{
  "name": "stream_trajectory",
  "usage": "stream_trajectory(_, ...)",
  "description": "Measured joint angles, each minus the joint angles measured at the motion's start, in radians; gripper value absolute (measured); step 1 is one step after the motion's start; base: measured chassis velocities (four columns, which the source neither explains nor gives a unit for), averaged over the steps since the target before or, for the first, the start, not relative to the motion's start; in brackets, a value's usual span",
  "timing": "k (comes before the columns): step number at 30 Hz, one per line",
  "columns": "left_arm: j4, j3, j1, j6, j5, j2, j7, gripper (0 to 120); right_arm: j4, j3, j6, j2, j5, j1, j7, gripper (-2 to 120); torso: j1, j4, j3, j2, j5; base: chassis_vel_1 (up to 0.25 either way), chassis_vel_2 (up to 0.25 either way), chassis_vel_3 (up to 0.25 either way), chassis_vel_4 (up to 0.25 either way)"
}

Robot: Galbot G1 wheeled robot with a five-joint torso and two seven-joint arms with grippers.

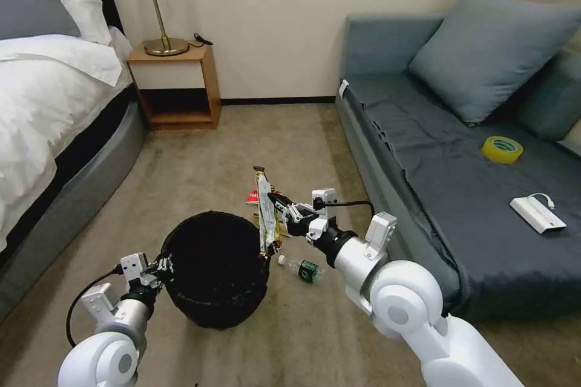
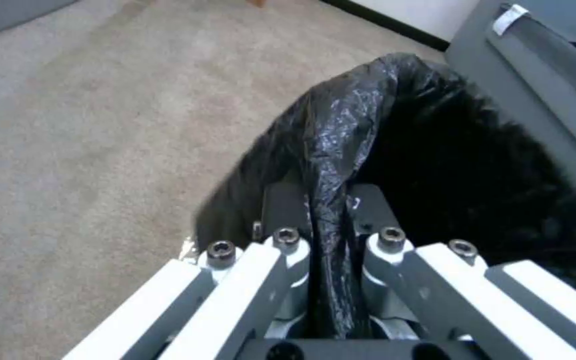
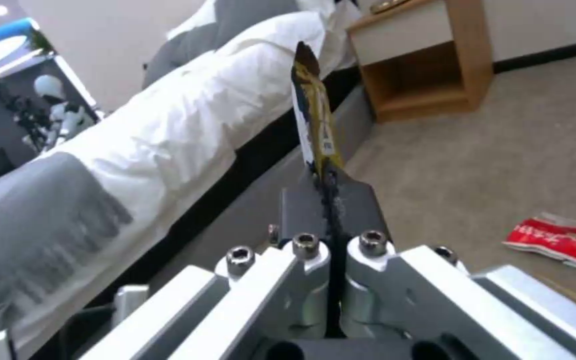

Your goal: Pick up the trash bin, then pick up the garbage on the floor and place it into the trash bin.

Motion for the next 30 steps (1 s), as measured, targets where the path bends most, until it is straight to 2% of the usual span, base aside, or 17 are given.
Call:
stream_trajectory(11, -0.04, 0.002, 0.027, 0.003, 0.018, -0.029, 0.0, 4, -0.046, -0.094, 0.02, 0.041, -0.079, -0.023, -0.039, 0, 0.0, 0.0001, 0.0, 0.0, 0.0, 0.0, 0.0, 0.0, 0.0)
stream_trajectory(19, -0.071, -0.007, 0.073, -0.004, 0.053, -0.065, 0.008, 4, -0.129, -0.164, 0.042, 0.102, -0.2, -0.049, -0.088, 0, 0.0, 0.0001, 0.0, 0.0, 0.0, 0.0, 0.0, 0.0, 0.0)
stream_trajectory(24, -0.075, -0.019, 0.085, -0.008, 0.047, -0.066, 0.012, 4, -0.172, -0.189, 0.046, 0.124, -0.253, -0.067, -0.101, 0, 0.0, 0.0002, 0.0, 0.0, 0.0, 0.0, 0.0, 0.0, 0.0)
stream_trajectory(27, -0.075, -0.024, 0.085, -0.008, 0.033, -0.062, 0.012, 4, -0.187, -0.206, 0.046, 0.13, -0.267, -0.077, -0.101, 5, 0.0, 0.0002, 0.0, 0.0, 0.0, 0.0, 0.0, 0.0, 0.0)
stream_trajectory(30, -0.06, -0.035, 0.072, -0.008, 0.009, -0.045, 0.014, 4, -0.223, -0.231, 0.046, 0.144, -0.313, -0.087, -0.102, 18, 0.0, 0.0001, 0.0, 0.0, -0.0001, 0.0, 0.0, 0.0, 0.0)
